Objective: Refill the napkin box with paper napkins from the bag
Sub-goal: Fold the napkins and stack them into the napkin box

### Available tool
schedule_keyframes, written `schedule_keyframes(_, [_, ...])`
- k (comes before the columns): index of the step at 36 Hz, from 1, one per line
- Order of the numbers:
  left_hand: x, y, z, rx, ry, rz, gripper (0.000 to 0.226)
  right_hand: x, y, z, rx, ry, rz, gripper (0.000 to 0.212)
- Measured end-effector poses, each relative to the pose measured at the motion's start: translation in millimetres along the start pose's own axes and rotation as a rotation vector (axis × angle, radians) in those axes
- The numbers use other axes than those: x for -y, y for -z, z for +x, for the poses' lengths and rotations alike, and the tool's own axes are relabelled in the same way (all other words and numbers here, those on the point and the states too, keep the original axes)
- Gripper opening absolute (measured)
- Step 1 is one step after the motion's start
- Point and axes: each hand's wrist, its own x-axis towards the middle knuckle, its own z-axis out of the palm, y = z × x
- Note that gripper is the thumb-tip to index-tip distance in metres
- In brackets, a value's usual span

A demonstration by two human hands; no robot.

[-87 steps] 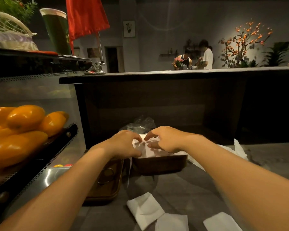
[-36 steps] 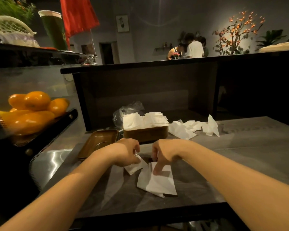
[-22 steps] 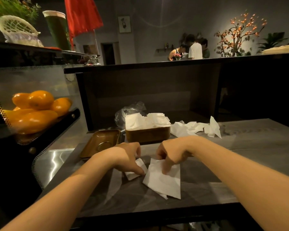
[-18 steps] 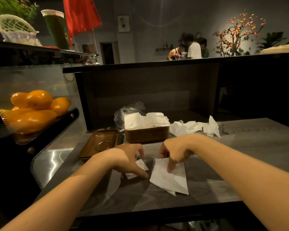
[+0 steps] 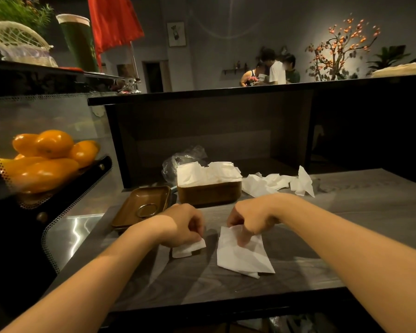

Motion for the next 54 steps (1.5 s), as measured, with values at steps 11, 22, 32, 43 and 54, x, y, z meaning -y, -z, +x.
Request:
schedule_keyframes(11, [-0.9, 12.3, -3.0, -0.144, -0.011, -0.385, 0.010, -6.3, 6.6, -7.4, -0.080, 0.129, 0.102, 0.031])
schedule_keyframes(22, [-17.5, 8.9, 0.0, -0.114, -0.015, -0.902, 0.012, 1.5, 11.0, -11.8, -0.461, 0.361, 0.370, 0.011])
schedule_keyframes(32, [-37.5, 10.9, 6.5, -0.015, 0.002, -1.026, 0.020, 0.7, 7.1, -7.1, -0.588, 0.353, 0.357, 0.042])
schedule_keyframes(43, [-42.8, 6.6, 14.6, -0.157, 0.017, -1.159, 0.052, -29.3, 0.1, -4.4, -0.650, 0.237, 0.627, 0.011])
schedule_keyframes(54, [-44.7, -16.4, 28.1, -0.372, -0.066, -0.627, 0.047, -55.9, -29.2, -1.0, -0.578, 0.200, 0.612, 0.016])
